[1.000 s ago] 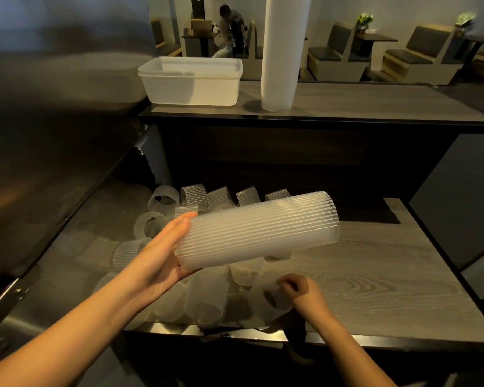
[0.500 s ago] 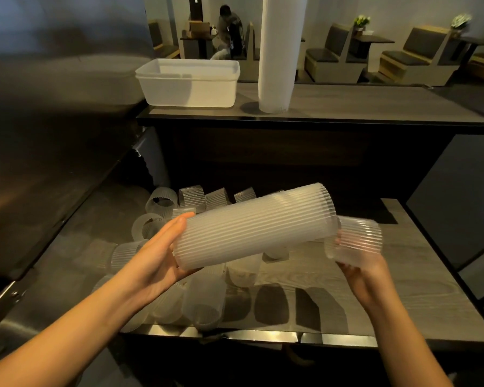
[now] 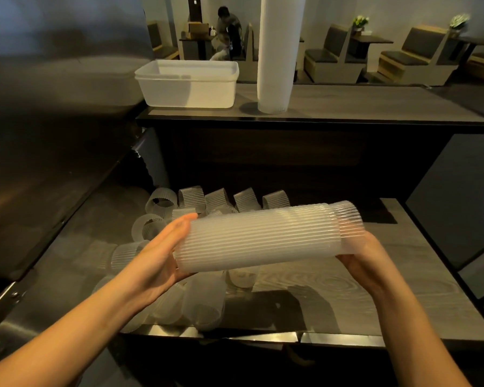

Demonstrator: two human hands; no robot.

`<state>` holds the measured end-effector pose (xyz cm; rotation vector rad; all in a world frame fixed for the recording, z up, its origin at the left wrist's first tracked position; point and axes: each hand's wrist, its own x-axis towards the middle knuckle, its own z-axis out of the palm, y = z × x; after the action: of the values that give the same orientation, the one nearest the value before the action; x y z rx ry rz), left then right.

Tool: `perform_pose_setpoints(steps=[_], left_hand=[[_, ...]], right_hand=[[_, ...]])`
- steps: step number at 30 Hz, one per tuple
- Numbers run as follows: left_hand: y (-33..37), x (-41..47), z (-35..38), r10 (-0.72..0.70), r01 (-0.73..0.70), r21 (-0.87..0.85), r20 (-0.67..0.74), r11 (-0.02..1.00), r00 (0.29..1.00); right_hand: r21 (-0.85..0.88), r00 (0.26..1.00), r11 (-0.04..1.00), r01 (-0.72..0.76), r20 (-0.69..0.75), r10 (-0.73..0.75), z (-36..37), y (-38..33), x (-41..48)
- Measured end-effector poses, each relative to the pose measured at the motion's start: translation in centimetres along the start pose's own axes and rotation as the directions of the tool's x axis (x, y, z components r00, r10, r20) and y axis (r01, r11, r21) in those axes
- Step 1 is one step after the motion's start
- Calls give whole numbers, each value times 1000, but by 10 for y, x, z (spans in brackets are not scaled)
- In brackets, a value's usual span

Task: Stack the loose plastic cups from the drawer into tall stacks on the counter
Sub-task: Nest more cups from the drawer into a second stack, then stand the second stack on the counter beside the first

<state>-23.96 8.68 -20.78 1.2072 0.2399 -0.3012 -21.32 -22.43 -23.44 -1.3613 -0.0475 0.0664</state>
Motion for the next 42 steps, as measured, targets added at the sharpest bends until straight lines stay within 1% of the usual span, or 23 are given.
perform_pose_setpoints(steps=[3, 5, 6, 7, 10, 12, 14, 15, 16, 19, 22, 24, 25, 27, 29, 30, 32, 33, 34, 36, 38, 40, 42], left_hand=[[-1, 0, 2, -7, 7, -10, 1, 1000, 1000], [-2, 0, 3, -14, 14, -23, 2, 1000, 1000], [-1, 0, 3, -15, 15, -28, 0, 999, 1000], [-1, 1, 2, -15, 15, -33, -1, 999, 1000], [1, 2, 0, -22, 22, -46, -17, 999, 1000], [3, 2, -1, -34, 32, -87, -21, 996, 999], [5, 3, 1, -47, 47, -138, 3, 989, 999], [6, 4, 3, -52, 54, -151, 21, 987, 998], [9, 5, 6, -53, 58, -156, 37, 986, 998], [18, 10, 17, -61, 72, -181, 63, 981, 996], [25, 14, 34, -69, 91, -214, 112, 973, 991], [27, 19, 49, -60, 86, -198, 131, 976, 990], [29, 21, 57, -56, 81, -188, 136, 979, 989], [34, 28, 74, -50, 78, -181, 156, 980, 986], [45, 34, 90, -38, 61, -135, 172, 989, 984], [52, 37, 99, -20, 32, -77, 157, 997, 987], [67, 51, 113, 58, -68, 108, 89, 992, 994], [71, 56, 114, 118, -128, 230, 57, 965, 991], [81, 66, 126, 198, -210, 354, 71, 911, 978], [96, 78, 136, 293, -305, 508, 106, 805, 950], [113, 89, 155, 320, -363, 550, 177, 752, 931], [130, 98, 177, 274, -371, 553, 253, 746, 928], [147, 109, 198, 204, -348, 552, 306, 758, 930]], right_hand=[[-106, 1000, 994, 20, -3, -21, 10, -6, -6], [-183, 999, 983, 25, 29, -20, 15, -7, -8], [-188, 999, 982, 16, 43, -8, 19, -7, -8], [-181, 999, 983, 3, 34, 4, 23, -9, -9], [-183, 997, 983, -27, -75, 14, 27, -3, -5], [-59, 991, 996, -63, -122, 55, 27, 0, -4], [193, 984, 977, -87, -135, 114, 29, 3, -2], [247, 983, 964, -99, -124, 132, 31, 5, -2], [216, 986, 969, -121, -91, 143, 34, 10, -1], [18, 981, 988, -152, 121, 149, 53, 19, 0], [-81, 951, 991, -106, 282, 125, 69, 15, 4], [-105, 942, 990, -90, 314, 119, 77, 6, 8], [-91, 941, 992, -91, 319, 115, 81, 0, 10], [-13, 957, 995, -103, 273, 103, 79, -10, 19], [46, 969, 996, -77, 240, 64, 73, -23, 29], [47, 969, 998, -43, 246, 31, 68, -30, 35], [12, 969, 1000, 26, 244, -28, 58, -50, 50], [-17, 972, 999, 44, 232, -39, 56, -57, 55], [-49, 976, 995, 86, 202, -74, 45, -70, 66], [-123, 978, 984, 133, 176, -110, 35, -91, 84], [-228, 975, 952, 203, 140, -174, 21, -113, 104], [-327, 972, 917, 227, 127, -196, 7, -133, 123], [-350, 974, 911, 220, 122, -188, -5, -148, 139]])
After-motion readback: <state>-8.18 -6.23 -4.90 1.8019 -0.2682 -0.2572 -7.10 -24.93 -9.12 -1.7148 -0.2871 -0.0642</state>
